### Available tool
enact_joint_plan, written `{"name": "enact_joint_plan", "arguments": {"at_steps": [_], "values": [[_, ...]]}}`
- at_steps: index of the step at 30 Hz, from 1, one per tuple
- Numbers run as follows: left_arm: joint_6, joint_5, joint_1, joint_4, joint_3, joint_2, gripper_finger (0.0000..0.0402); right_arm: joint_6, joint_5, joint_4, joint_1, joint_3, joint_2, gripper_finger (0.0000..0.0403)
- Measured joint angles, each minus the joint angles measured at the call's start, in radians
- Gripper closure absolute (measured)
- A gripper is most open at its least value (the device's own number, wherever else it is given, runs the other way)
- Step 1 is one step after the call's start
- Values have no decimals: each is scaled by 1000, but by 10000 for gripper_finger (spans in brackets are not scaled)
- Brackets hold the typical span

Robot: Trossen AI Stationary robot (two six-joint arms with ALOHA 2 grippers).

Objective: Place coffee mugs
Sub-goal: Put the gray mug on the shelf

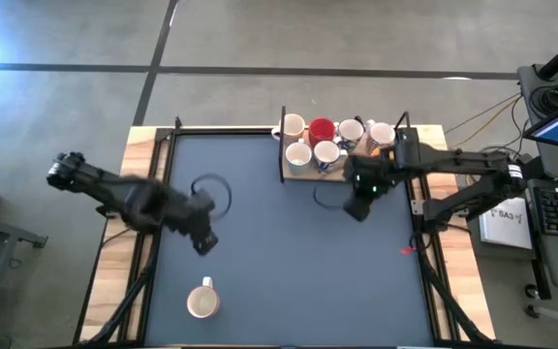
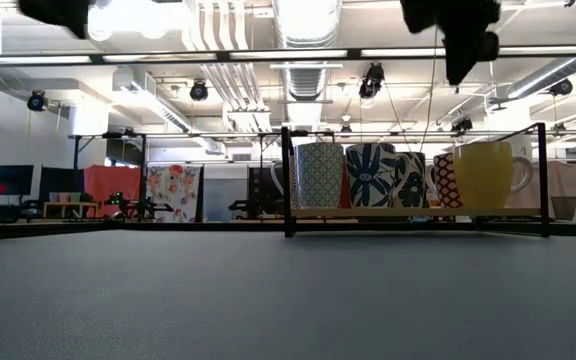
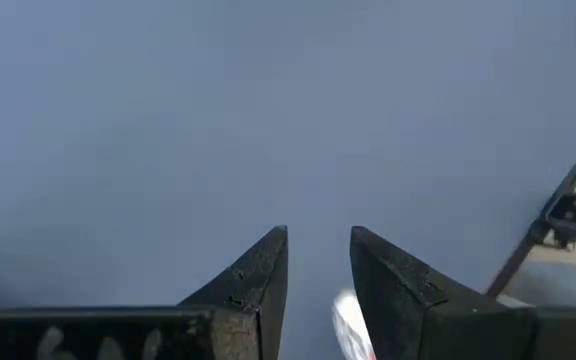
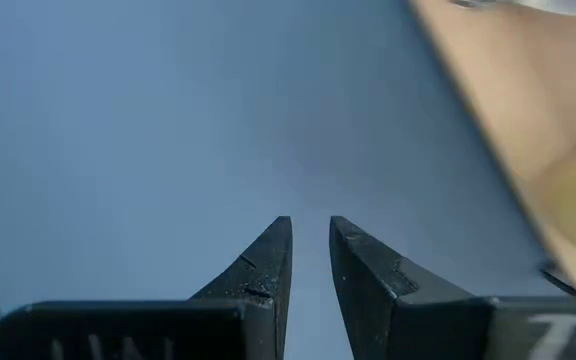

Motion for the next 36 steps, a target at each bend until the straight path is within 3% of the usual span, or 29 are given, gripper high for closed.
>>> {"name": "enact_joint_plan", "arguments": {"at_steps": [6, 12, 18, 36], "values": [[-369, 3, -249, -5, -51, 65, 308, 73, 25, 77, 171, 0, 6, 339], [-582, 92, -407, 39, -62, 155, 308, 115, 28, 142, 252, 0, 6, 328], [-633, 131, -456, 142, -62, 236, 308, 114, 30, 173, 267, 0, 6, 320], [-667, 158, -457, 187, -81, 389, 308, 72, 27, 177, 267, 0, 7, 314]]}}
